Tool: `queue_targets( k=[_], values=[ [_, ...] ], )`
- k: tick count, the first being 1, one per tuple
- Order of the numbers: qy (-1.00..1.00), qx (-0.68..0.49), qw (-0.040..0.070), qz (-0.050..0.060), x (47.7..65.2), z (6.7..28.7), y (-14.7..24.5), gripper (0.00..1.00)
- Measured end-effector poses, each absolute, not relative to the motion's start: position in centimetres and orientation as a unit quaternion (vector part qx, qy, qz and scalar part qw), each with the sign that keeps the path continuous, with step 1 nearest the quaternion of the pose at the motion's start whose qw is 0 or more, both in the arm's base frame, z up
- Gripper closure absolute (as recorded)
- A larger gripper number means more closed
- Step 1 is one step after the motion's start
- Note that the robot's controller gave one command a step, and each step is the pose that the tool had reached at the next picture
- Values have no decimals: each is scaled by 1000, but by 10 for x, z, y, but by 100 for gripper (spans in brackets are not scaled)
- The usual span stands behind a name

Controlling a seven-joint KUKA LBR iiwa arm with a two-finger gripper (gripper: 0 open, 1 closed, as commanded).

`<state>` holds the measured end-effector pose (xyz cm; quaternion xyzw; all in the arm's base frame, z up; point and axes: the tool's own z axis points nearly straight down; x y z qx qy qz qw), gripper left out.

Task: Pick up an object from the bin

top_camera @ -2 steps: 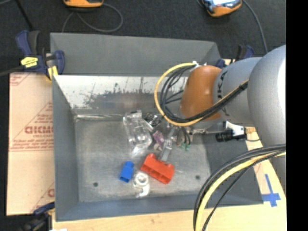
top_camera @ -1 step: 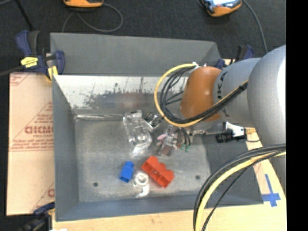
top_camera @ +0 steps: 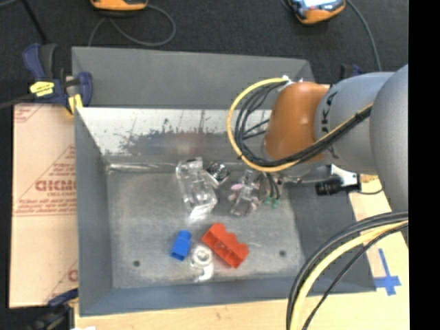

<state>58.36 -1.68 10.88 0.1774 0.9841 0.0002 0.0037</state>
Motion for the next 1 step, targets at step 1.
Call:
queue_targets(
  k=[1],
  values=[
    [985, 174, 6, 1, 587, 192, -17, 100]
  ],
)
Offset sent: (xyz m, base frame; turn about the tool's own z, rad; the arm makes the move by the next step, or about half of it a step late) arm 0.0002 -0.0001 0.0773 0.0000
